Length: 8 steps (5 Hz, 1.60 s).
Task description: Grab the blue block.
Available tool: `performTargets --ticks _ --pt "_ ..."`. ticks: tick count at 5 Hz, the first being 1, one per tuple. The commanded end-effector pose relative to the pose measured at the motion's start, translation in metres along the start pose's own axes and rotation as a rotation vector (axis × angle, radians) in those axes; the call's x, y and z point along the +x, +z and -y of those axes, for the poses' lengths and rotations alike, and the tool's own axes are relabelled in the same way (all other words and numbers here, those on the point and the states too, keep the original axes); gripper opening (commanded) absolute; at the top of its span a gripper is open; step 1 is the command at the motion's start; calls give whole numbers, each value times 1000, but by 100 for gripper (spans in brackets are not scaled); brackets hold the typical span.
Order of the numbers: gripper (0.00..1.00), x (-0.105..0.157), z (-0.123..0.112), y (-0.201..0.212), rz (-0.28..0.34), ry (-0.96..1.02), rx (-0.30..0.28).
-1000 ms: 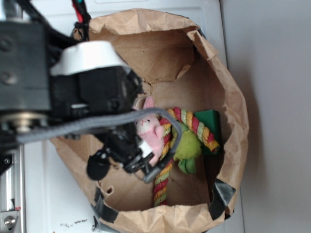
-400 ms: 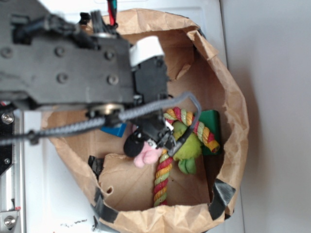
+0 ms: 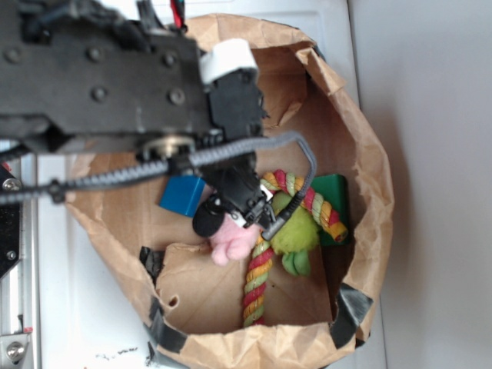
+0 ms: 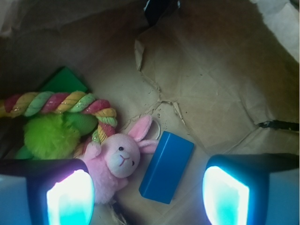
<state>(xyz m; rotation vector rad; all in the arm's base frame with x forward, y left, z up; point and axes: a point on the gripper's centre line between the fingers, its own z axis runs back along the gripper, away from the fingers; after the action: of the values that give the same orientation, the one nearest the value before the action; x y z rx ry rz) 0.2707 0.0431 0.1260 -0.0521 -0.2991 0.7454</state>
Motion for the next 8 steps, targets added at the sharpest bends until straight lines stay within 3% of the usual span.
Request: performTargets --ticks 1,3,6,8 --pt "100 12 -6 14 44 11 -28" --pt "100 12 -6 14 44 11 -28" --pt "100 37 -29 -27 38 67 -60" --pt "100 21 -37 -33 71 50 -54"
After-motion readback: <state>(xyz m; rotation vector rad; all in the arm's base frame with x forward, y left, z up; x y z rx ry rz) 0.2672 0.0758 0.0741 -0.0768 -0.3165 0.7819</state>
